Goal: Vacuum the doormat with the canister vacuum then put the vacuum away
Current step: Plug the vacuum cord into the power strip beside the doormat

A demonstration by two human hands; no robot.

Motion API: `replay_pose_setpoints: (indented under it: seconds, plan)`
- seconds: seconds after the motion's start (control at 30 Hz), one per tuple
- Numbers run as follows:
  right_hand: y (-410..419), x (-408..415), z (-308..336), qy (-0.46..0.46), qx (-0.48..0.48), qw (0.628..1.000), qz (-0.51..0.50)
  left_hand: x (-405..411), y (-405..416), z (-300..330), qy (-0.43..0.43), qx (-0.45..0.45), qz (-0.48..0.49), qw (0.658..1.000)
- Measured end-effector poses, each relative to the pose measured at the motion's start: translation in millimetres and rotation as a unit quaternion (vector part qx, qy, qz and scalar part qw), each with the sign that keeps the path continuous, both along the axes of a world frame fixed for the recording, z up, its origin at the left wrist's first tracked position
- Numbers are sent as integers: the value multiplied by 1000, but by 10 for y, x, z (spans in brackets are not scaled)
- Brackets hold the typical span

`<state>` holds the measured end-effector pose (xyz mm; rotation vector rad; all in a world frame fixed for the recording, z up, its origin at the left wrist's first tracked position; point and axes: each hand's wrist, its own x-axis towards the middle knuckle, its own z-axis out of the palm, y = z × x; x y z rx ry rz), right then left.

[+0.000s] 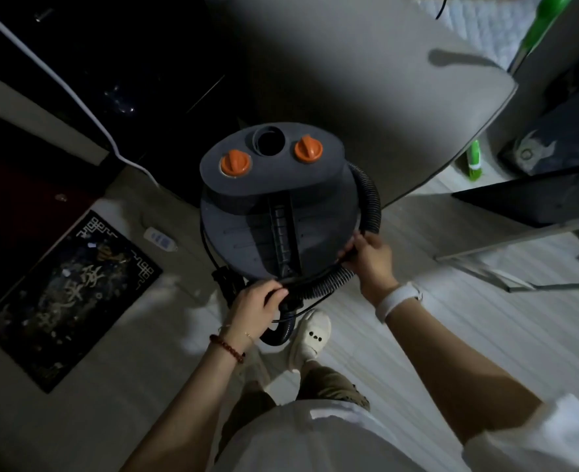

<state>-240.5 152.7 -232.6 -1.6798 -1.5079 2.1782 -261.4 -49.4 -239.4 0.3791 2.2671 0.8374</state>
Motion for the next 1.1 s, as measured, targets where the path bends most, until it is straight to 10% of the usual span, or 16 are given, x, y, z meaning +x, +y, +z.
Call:
replay_pose_setpoints:
  seconds: [0.27, 0.57, 0.8, 1.1]
  plan:
    - [-21, -75, -18, 15, 1, 1000, 5, -45, -77, 213, 279, 66, 31, 957]
    - [452, -386, 184, 44, 2, 992, -116, -389, 453, 709, -147, 167, 126, 967]
    - [565, -1159, 518, 180, 55, 982, -25, -750, 623, 709, 57, 159, 181, 969]
    - [-427, -1624, 997, 264, 170, 907, 280, -461, -169, 738, 59, 169, 352, 919]
